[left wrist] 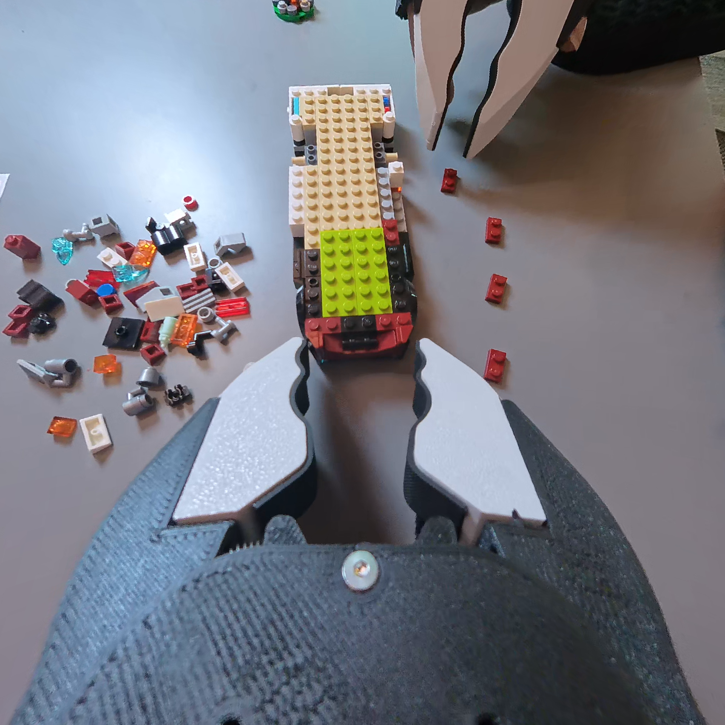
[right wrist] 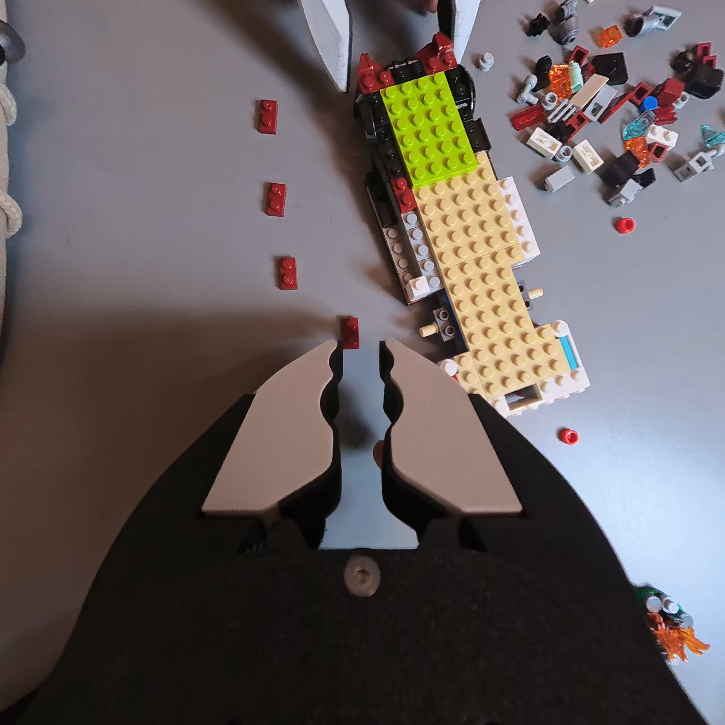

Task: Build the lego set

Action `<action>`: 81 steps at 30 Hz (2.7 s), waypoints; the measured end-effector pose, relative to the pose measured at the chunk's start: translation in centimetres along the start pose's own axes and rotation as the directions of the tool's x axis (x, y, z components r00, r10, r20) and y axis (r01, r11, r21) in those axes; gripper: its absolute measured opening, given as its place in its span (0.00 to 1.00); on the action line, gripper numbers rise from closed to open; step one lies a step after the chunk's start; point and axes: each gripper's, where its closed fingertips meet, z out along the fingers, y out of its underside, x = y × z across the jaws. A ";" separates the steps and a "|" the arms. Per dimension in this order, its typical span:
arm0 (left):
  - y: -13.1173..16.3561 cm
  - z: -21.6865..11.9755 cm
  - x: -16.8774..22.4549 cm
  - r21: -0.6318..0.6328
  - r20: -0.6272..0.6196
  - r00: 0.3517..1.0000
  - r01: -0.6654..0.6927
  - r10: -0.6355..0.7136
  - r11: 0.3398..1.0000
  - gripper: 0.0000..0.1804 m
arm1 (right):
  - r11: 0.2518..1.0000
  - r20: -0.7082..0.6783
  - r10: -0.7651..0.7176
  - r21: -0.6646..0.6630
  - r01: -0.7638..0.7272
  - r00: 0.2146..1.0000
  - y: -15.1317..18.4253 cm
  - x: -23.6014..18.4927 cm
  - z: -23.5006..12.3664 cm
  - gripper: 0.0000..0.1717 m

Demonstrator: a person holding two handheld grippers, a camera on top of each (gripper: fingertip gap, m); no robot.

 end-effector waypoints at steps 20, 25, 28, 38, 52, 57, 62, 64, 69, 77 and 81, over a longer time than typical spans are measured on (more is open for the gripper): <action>-0.1 0.1 0.1 0.011 -0.005 1.000 0.007 -0.007 1.000 0.25 | 0.997 -0.007 0.006 0.075 -0.005 1.000 -1.1 0.3 -0.8 0.11; -0.1 0.1 0.1 0.010 -0.002 1.000 0.007 -0.007 1.000 0.25 | 0.997 -0.039 0.017 0.073 -0.014 0.999 -1.1 0.8 -0.9 0.11; -0.1 0.1 0.1 0.008 0.001 1.000 0.008 -0.008 1.000 0.25 | 0.999 -0.065 0.030 0.018 -0.029 0.997 -0.1 1.4 -0.8 0.11; -1.4 1.2 4.2 0.034 -0.114 0.992 -0.058 0.061 0.998 0.26 | 0.991 -0.165 0.073 -0.100 -0.091 0.984 2.1 4.8 -0.6 0.11; -5.0 -0.9 5.7 0.193 -0.115 0.988 -0.078 0.102 0.978 0.24 | 0.794 -0.209 0.608 0.177 -0.582 0.766 -1.3 3.5 -0.9 0.50; -5.1 -1.8 5.0 0.213 -0.095 0.992 -0.063 0.085 0.975 0.24 | 0.718 -0.256 0.696 0.254 -0.648 0.671 -2.2 1.9 -0.7 0.53; -3.8 -1.7 4.2 0.183 -0.053 0.992 -0.100 0.111 0.978 0.23 | 0.713 -0.286 0.700 0.225 -0.664 0.654 -2.0 1.7 0.0 0.56; -3.5 -1.5 4.2 0.170 -0.056 0.993 -0.097 0.108 0.981 0.23 | 0.707 -0.250 0.706 0.196 -0.679 0.662 -2.1 2.1 0.4 0.57; -3.6 -1.4 4.7 0.168 -0.046 0.989 -0.129 0.139 0.977 0.23 | 0.754 -0.199 0.653 0.081 -0.651 0.731 -2.6 4.0 1.3 0.56; -3.1 -1.0 4.4 0.150 -0.052 0.991 -0.115 0.124 0.982 0.22 | 0.842 -0.286 0.453 -0.172 -0.511 0.844 -3.2 7.0 3.2 0.56; -2.9 -0.9 4.3 0.142 -0.049 0.991 -0.117 0.125 0.983 0.22 | 0.861 -0.288 0.312 -0.318 -0.398 0.905 -2.9 6.7 3.4 0.54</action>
